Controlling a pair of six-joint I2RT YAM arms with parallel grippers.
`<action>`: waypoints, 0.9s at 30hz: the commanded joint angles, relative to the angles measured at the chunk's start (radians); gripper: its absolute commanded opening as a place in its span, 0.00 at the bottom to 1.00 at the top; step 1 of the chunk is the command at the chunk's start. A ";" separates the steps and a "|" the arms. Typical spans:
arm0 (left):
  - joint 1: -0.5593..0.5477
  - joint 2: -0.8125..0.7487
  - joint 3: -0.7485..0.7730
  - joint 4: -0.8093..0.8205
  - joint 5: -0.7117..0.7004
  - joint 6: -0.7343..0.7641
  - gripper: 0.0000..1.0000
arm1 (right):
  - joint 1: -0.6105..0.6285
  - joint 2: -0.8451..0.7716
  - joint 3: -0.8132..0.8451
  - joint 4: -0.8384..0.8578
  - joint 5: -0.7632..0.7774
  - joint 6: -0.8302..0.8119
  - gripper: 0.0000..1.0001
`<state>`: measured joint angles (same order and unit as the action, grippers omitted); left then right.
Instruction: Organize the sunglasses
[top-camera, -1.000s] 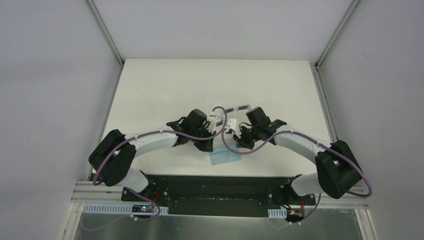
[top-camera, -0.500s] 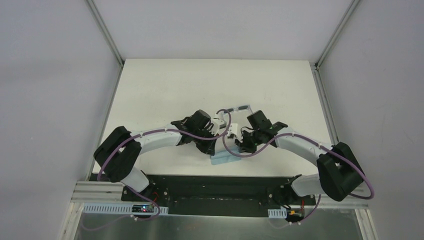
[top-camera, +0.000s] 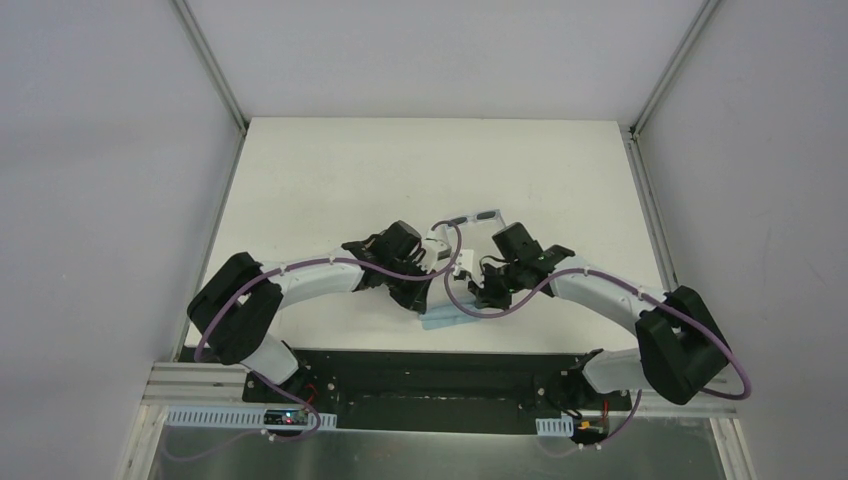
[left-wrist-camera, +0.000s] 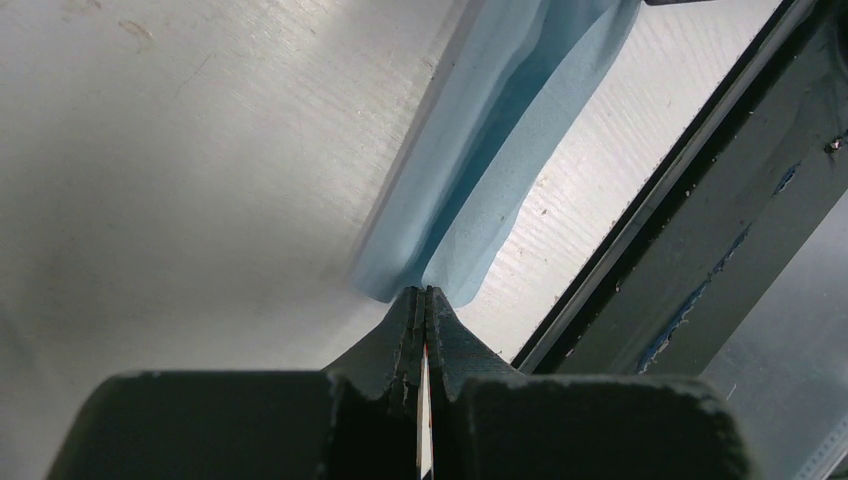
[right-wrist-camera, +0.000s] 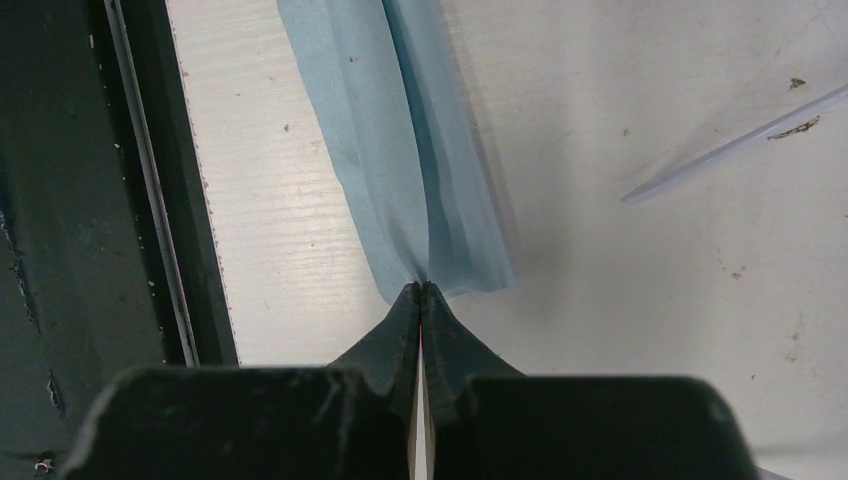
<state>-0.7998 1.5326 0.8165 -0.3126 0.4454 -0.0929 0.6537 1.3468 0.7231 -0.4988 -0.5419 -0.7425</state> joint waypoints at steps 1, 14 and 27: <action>-0.010 -0.027 0.029 0.005 -0.025 0.016 0.00 | 0.013 0.006 0.003 0.003 -0.031 -0.001 0.00; -0.009 -0.004 0.079 0.012 -0.058 0.032 0.00 | 0.014 0.023 0.038 0.047 0.066 0.009 0.00; 0.023 -0.017 0.136 0.001 -0.199 0.084 0.00 | 0.006 0.111 0.171 0.123 0.174 0.024 0.00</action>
<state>-0.7807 1.5375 0.9173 -0.3218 0.2890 -0.0566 0.6624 1.4399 0.8501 -0.4404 -0.4072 -0.7368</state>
